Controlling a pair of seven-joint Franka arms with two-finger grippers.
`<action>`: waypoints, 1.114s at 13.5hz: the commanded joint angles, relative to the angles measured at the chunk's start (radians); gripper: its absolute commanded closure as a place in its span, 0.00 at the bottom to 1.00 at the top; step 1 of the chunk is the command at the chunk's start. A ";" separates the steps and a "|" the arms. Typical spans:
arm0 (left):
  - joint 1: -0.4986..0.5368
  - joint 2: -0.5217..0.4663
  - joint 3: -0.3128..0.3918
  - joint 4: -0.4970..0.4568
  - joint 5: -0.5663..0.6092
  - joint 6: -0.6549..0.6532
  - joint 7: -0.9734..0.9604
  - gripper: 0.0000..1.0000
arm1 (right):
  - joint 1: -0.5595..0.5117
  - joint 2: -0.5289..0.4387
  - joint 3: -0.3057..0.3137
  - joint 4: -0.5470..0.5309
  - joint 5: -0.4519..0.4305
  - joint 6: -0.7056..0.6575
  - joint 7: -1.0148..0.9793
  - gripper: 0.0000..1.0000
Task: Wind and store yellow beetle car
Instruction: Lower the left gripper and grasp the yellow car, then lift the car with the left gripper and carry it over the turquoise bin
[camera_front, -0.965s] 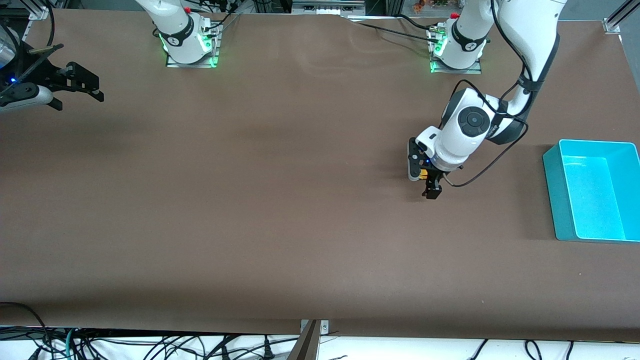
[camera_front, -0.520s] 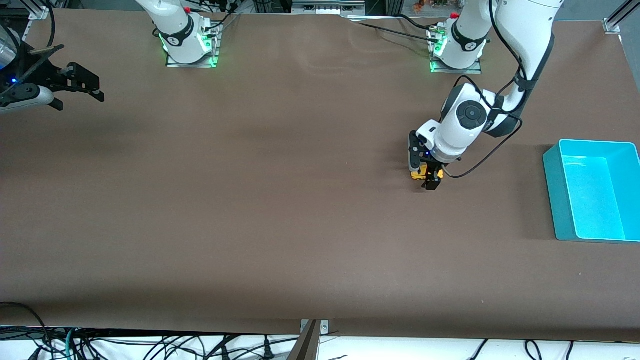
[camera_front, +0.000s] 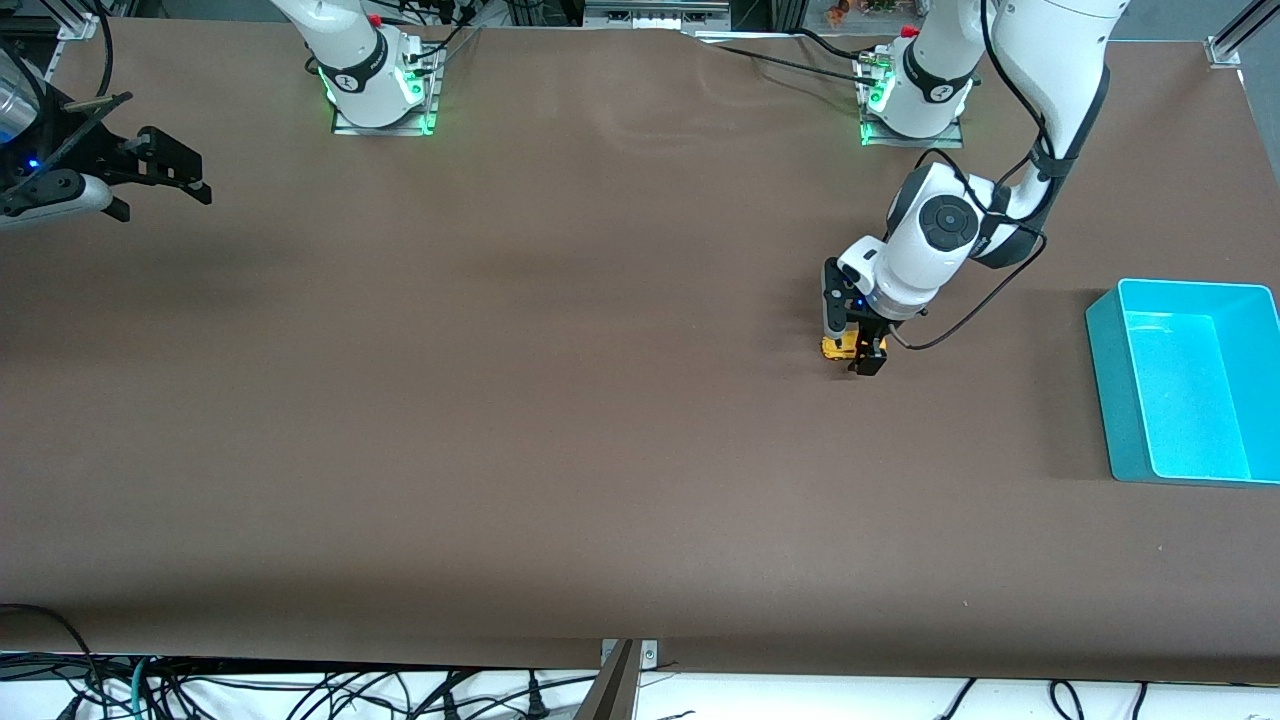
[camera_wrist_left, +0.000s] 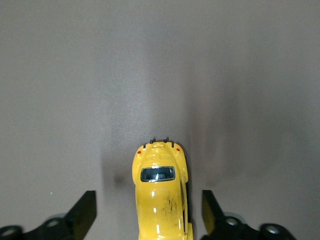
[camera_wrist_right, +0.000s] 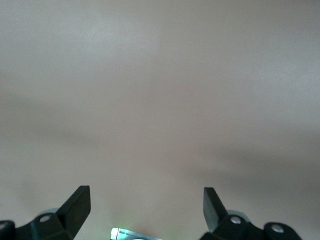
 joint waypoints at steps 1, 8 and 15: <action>0.008 -0.033 0.008 -0.028 0.030 0.012 0.003 0.52 | -0.002 -0.010 0.004 -0.010 0.002 0.006 0.016 0.00; 0.014 -0.067 0.027 -0.019 0.030 -0.006 0.008 0.80 | -0.004 -0.010 0.004 -0.010 0.002 0.006 0.015 0.00; 0.165 -0.220 0.052 0.110 0.025 -0.359 0.256 0.79 | -0.002 -0.009 0.004 -0.010 0.002 0.004 0.015 0.00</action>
